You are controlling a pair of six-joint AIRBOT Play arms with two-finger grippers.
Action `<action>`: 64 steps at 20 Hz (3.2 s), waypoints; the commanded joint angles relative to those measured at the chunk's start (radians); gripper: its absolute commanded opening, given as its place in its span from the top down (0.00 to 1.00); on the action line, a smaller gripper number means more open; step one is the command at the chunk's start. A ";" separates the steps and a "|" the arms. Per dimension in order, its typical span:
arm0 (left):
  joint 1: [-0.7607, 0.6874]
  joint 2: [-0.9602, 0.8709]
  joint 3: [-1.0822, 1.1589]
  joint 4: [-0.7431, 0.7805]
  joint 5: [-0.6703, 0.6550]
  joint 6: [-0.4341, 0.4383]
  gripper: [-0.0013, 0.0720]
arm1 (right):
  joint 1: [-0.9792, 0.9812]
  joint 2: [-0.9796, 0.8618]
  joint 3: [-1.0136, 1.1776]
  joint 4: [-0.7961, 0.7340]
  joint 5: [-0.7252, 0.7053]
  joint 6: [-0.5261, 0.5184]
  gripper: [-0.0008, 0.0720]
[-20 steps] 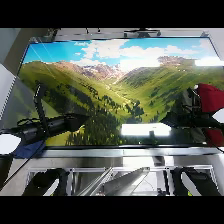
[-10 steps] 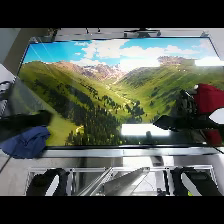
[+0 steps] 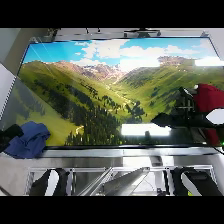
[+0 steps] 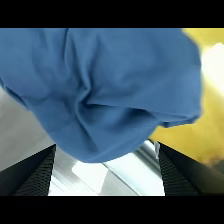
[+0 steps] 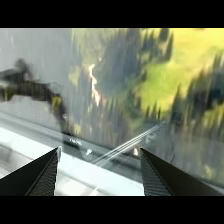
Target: Fold the shirts.
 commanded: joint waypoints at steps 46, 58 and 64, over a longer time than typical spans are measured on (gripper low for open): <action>-0.756 -0.339 0.162 -0.668 0.198 0.282 0.01 | 0.000 -0.098 0.000 -0.038 -0.140 0.005 0.13; -0.815 -0.681 0.163 -0.670 0.261 0.372 0.04 | 0.016 -0.625 0.000 0.439 -0.237 -0.415 0.29; -0.830 -0.708 0.173 -0.817 0.279 0.470 0.04 | 0.145 -0.715 0.017 0.595 -0.329 -0.525 0.46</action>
